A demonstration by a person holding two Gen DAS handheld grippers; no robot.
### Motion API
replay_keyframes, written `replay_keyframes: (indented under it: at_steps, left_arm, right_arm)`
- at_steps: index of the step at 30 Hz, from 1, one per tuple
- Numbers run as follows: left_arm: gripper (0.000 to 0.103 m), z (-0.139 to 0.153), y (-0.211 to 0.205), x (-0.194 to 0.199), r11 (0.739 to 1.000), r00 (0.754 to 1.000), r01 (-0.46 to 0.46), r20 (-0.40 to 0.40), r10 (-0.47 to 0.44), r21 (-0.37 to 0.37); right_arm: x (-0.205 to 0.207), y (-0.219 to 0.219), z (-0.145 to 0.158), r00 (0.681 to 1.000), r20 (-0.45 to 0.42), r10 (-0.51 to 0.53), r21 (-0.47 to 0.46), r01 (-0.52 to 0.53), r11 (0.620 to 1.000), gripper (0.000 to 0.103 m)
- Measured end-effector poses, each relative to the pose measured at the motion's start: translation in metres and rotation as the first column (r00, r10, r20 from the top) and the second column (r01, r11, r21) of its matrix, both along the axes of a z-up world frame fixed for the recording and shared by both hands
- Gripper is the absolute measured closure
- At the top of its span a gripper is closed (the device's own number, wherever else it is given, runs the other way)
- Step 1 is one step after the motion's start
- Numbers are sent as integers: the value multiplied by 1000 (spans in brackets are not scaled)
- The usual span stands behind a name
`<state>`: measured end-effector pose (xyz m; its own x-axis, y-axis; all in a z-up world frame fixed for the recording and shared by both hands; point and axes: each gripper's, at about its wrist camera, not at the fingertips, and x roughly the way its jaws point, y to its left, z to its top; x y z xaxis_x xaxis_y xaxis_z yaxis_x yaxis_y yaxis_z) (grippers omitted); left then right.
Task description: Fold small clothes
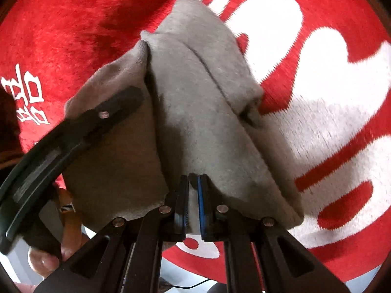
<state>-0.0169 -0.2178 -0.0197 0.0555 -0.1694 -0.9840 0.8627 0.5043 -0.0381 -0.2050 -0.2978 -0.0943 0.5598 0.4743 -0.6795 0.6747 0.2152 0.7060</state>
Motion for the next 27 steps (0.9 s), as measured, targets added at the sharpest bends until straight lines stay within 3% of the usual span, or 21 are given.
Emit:
replay_keyframes:
  at_steps: [1,3,5,7,10,15,16,19,21,22,24,27]
  left_arm:
    - [67,5,1,-4,1000,999,15,30,-15,-3]
    - [19,18,4,-11,998,996,38,79,-33,-56]
    - [5,35,7,-17,992,988,61,147,-44,-113]
    - [5,48,9,-19,985,985,81,163,-55,-153]
    - [5,62,26,0,979,991,29,132,-2,-201]
    - [5,57,64,46,971,986,-145,52,158,-192]
    - [5,52,75,56,967,982,-180,32,189,-177]
    - [5,34,104,77,958,966,-259,-7,260,-124]
    - [5,22,118,83,949,954,-300,-23,299,-98]
    - [5,17,125,85,944,948,-318,-27,317,-90]
    - [5,9,135,87,937,940,-342,-29,341,-74]
    - [5,-1,143,88,932,934,-358,-34,356,-54]
  right_arm:
    - [-1,0,-2,1000,3,-6,7,6,1000,95]
    - [-3,-1,-3,1000,12,-19,18,19,1000,95]
    - [-2,-1,1,999,26,-41,28,41,999,95]
    - [-7,-9,2,995,42,-86,43,84,996,94]
    - [-22,-28,2,977,83,-197,97,189,977,93]
    - [-43,-52,-9,932,131,-338,230,303,925,59]
    - [-41,-56,-12,927,139,-348,251,307,918,57]
    - [-48,-62,-12,925,154,-348,266,300,916,51]
    - [-43,-67,-9,923,176,-341,270,288,919,37]
    - [-24,-72,-6,908,208,-362,298,294,908,33]
    - [-21,-74,-4,903,220,-369,309,294,904,31]
    - [10,-76,0,949,169,-267,243,223,944,31]
